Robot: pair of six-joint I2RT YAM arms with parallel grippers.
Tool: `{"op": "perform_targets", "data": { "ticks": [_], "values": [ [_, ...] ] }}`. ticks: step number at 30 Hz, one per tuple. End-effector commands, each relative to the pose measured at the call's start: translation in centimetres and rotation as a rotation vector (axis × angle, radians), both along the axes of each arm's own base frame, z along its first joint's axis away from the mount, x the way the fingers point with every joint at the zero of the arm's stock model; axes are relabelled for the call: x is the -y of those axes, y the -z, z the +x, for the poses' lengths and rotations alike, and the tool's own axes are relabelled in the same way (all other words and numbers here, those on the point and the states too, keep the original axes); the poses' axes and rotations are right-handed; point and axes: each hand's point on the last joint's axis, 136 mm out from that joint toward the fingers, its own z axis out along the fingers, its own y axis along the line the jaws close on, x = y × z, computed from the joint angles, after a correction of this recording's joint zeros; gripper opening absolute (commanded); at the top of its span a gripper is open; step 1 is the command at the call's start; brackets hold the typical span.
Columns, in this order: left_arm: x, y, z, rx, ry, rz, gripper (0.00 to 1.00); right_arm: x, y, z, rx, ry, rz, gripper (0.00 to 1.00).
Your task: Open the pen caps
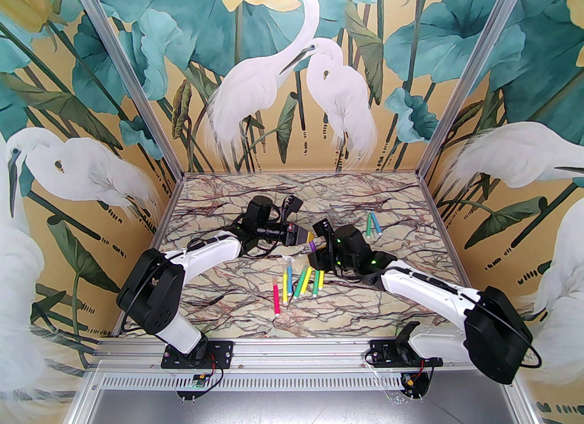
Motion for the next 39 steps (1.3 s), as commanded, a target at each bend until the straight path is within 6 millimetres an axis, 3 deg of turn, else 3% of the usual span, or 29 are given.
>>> {"op": "perform_targets", "data": {
  "ticks": [1, 10, 18, 25, 31, 39],
  "values": [
    [0.2, -1.1, 0.0, 0.010, 0.010, -0.016, 0.02, -0.6, -0.6, 0.1, 0.008, -0.010, 0.034, 0.28],
    [0.2, -0.8, 1.0, 0.011, -0.034, 0.003, 0.00, -0.4, 0.0, -0.1, -0.006, -0.012, 0.011, 0.12],
    [-0.7, 0.0, 2.9, 0.005, -0.140, 0.074, 0.00, 1.0, 2.3, -0.9, -0.048, -0.006, -0.075, 0.00],
    [-2.4, -0.8, 5.0, -0.023, -0.223, 0.044, 0.00, 2.7, 4.6, -2.3, -0.084, 0.003, -0.146, 0.00],
    [-3.5, -2.4, 6.4, -0.032, -0.241, -0.017, 0.00, 2.7, 4.4, -2.5, -0.076, -0.003, -0.131, 0.00],
    [-4.7, -3.0, 7.5, -0.042, -0.278, -0.029, 0.00, 2.3, 4.4, -2.6, -0.066, -0.027, -0.122, 0.00]
  ]
}}
